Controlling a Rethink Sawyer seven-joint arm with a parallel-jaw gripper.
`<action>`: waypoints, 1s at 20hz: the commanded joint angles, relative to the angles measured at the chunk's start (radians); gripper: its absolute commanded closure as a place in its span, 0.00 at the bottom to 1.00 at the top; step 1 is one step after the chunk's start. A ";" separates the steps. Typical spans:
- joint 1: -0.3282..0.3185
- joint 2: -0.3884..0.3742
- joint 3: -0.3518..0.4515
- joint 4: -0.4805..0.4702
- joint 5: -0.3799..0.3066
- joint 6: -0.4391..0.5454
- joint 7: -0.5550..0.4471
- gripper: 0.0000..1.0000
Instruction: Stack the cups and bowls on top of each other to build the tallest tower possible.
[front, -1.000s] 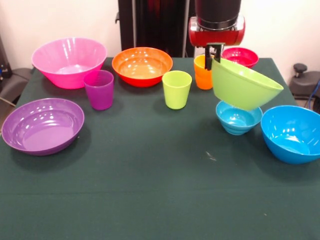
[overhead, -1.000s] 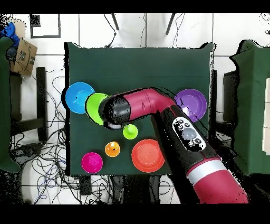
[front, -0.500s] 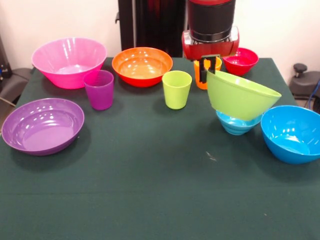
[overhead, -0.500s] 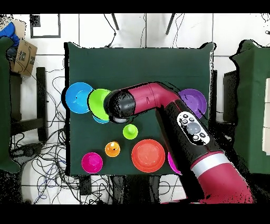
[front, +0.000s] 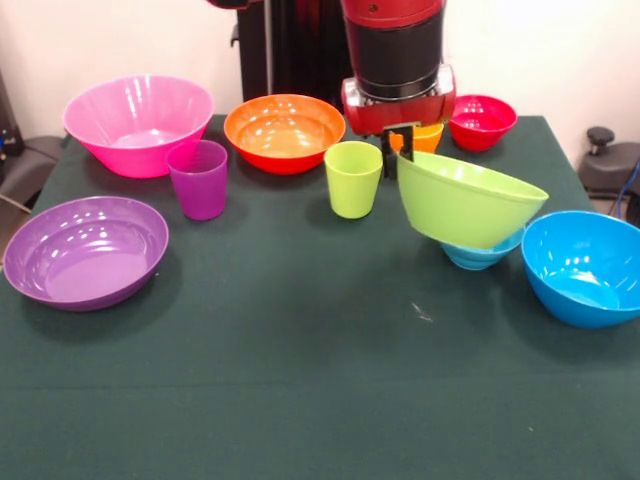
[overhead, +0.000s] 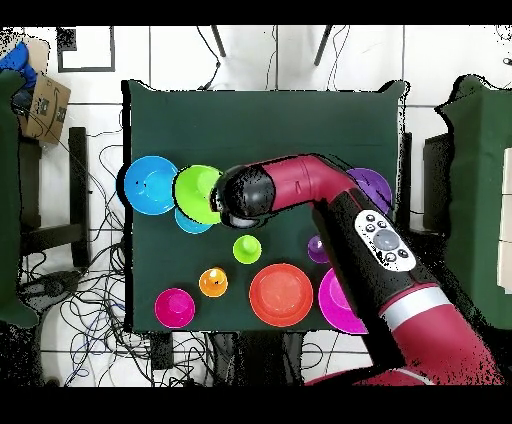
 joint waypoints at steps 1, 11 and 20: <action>-0.035 0.026 0.034 -0.073 -0.067 0.126 -0.343 1.00; -0.072 0.035 0.036 -0.078 -0.096 0.123 -0.385 1.00; -0.081 0.040 0.043 -0.085 -0.118 0.126 -0.401 1.00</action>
